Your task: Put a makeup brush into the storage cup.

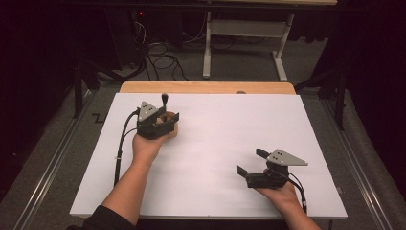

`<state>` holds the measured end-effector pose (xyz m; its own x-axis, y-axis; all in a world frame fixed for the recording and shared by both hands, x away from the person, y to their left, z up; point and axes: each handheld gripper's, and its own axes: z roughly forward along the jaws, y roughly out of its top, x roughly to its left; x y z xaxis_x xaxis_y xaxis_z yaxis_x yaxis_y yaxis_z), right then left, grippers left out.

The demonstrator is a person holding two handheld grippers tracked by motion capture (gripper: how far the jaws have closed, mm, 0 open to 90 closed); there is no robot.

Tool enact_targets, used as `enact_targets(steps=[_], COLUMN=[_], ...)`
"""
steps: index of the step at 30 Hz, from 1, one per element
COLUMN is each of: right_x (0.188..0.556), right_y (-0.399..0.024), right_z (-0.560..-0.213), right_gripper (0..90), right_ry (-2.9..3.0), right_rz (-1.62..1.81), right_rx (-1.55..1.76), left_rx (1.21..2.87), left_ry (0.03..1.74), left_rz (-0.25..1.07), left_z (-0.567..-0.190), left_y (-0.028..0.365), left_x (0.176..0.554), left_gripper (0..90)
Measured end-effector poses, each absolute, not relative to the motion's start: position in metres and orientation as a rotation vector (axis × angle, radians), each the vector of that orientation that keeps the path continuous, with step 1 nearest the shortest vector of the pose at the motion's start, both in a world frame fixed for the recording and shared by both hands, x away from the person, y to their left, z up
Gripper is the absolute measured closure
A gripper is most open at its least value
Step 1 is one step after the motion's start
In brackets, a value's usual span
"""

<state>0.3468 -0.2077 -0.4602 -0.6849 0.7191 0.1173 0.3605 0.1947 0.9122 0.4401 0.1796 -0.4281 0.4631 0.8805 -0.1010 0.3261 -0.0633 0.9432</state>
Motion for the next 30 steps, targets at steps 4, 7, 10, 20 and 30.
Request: enact_targets(steps=[4,7,10,20,30], right_x=[0.347,0.347,0.347,0.346,0.346], right_y=[-0.208,-0.208,-0.208,-0.208,-0.209], right_z=[-0.46,-0.46,-0.46,-0.459,-0.459], right_gripper=[1.1,1.0,1.1,1.0,1.0], right_ry=[2.139,2.138,2.136,2.131,2.124], right_rz=[1.487,1.486,1.486,1.487,1.486], right_rx=[1.017,1.017,1.019,1.019,1.022], left_rx=[1.629,1.627,1.625,1.629,1.625], left_ry=[1.062,1.059,1.062,1.071,1.083], left_rz=[0.634,0.63,0.625,0.623,0.607], left_z=[-0.428,-0.427,-0.426,-0.426,-0.424], left_y=[0.179,0.179,0.178,0.177,0.178], left_x=[0.439,0.439,0.437,0.43,0.419], left_gripper=[35.4,33.5,29.9,20.5,8.7])
